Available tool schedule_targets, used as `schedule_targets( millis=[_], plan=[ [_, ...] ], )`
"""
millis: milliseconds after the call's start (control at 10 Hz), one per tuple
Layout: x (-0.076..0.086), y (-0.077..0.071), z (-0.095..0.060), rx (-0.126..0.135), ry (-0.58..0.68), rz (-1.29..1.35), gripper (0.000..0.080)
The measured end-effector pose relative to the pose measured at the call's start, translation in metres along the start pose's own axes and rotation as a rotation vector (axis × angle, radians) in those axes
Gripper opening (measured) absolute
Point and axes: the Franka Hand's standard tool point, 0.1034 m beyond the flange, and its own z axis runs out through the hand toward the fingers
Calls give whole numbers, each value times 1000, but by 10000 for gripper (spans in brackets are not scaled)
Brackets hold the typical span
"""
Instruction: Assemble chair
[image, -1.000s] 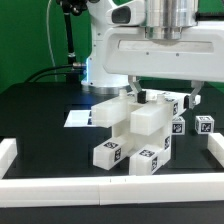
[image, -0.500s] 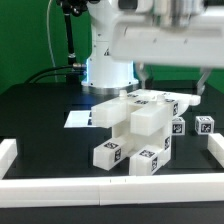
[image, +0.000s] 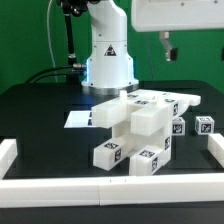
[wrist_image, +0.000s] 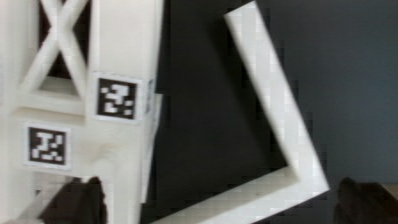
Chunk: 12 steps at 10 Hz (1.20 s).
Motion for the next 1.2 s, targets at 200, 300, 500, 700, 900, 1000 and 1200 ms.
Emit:
schedule_targets(
  millis=[200, 300, 500, 700, 900, 1000, 1200],
  plan=[
    [-4, -2, 3, -7, -1, 1, 649],
    [-17, -6, 12, -20, -13, -14, 649],
    [-55, -8, 18, -36, -32, 16, 649],
    [-77, -17, 13, -36, -46, 46, 649],
    [-74, -13, 15, -40, -48, 46, 649],
    [-74, -13, 16, -40, -49, 46, 649],
    [-92, -12, 28, -38, -55, 206, 649]
  ],
)
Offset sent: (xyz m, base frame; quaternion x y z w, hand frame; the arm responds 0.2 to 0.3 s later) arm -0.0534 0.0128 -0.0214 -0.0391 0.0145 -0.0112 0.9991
